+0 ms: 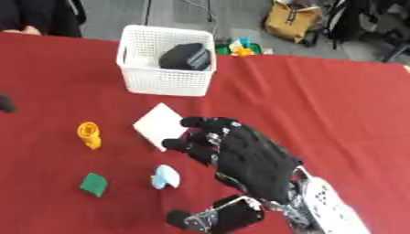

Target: Pick up objects on the table and place them in the box.

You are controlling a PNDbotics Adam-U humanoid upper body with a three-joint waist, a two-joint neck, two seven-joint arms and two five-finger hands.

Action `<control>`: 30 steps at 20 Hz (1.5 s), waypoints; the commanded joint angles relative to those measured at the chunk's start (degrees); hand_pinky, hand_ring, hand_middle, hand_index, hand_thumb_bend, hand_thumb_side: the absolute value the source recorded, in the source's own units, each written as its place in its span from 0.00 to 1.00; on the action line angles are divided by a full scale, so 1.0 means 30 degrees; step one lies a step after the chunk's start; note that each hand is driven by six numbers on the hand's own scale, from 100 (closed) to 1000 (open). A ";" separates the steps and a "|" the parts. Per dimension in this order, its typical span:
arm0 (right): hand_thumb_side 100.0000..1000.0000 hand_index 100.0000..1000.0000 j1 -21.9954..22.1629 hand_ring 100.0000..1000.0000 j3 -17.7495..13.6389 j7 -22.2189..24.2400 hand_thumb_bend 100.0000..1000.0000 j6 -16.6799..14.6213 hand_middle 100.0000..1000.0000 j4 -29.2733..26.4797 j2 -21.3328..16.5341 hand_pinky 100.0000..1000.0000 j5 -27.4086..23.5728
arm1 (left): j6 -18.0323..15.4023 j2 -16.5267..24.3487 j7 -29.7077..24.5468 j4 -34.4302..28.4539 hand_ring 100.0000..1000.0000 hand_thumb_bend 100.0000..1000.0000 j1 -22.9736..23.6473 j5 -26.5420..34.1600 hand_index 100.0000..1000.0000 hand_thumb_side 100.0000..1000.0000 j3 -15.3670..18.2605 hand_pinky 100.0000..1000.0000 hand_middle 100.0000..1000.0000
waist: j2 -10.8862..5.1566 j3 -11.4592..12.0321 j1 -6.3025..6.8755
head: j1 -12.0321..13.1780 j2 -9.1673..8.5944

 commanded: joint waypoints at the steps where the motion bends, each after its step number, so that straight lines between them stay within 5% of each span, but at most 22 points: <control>1: 0.63 0.95 -0.0217 0.85 -0.0076 0.0676 0.66 0.0436 0.40 -0.0432 0.0103 0.57 -0.0579 | 0.0014 0.0197 -0.0121 -0.0375 0.37 0.01 -0.0080 0.0070 0.68 0.88 -0.0121 0.27 0.47 | -0.0526 0.0014 0.0050 | -0.0086 0.0231; 7: 0.62 0.94 -0.0327 0.83 -0.0164 0.0204 0.55 0.2388 0.33 -0.0432 0.0456 0.50 -0.1538 | 0.0047 0.0203 -0.0272 -0.0375 0.37 0.01 -0.0081 0.0190 0.68 0.88 -0.0231 0.27 0.47 | -0.0534 0.0136 -0.0031 | -0.0295 0.0352; 11: 0.74 0.84 -0.0402 0.79 -0.0264 -0.1098 0.40 0.3565 0.20 -0.0432 0.0682 0.40 -0.2183 | 0.0055 0.0196 -0.0361 -0.0375 0.37 0.01 -0.0098 0.0264 0.68 0.88 -0.0296 0.27 0.48 | -0.0556 0.0214 -0.0077 | -0.0421 0.0415; 15: 0.77 0.81 -0.0420 0.78 -0.0154 -0.1360 0.39 0.4437 0.16 -0.0432 0.0779 0.38 -0.2652 | 0.0063 0.0215 -0.0437 -0.0375 0.37 0.01 -0.0117 0.0328 0.68 0.88 -0.0345 0.27 0.48 | -0.0587 0.0272 -0.0138 | -0.0573 0.0505; 30: 0.81 0.75 0.0156 0.76 -0.0092 0.1943 0.37 0.4593 0.14 -0.0432 0.2318 0.37 -0.1479 | 0.0135 0.0231 -0.0659 -0.0375 0.37 0.02 -0.0288 0.0602 0.68 0.88 -0.0515 0.27 0.48 | -0.0641 0.0553 -0.0308 | -0.0450 0.1071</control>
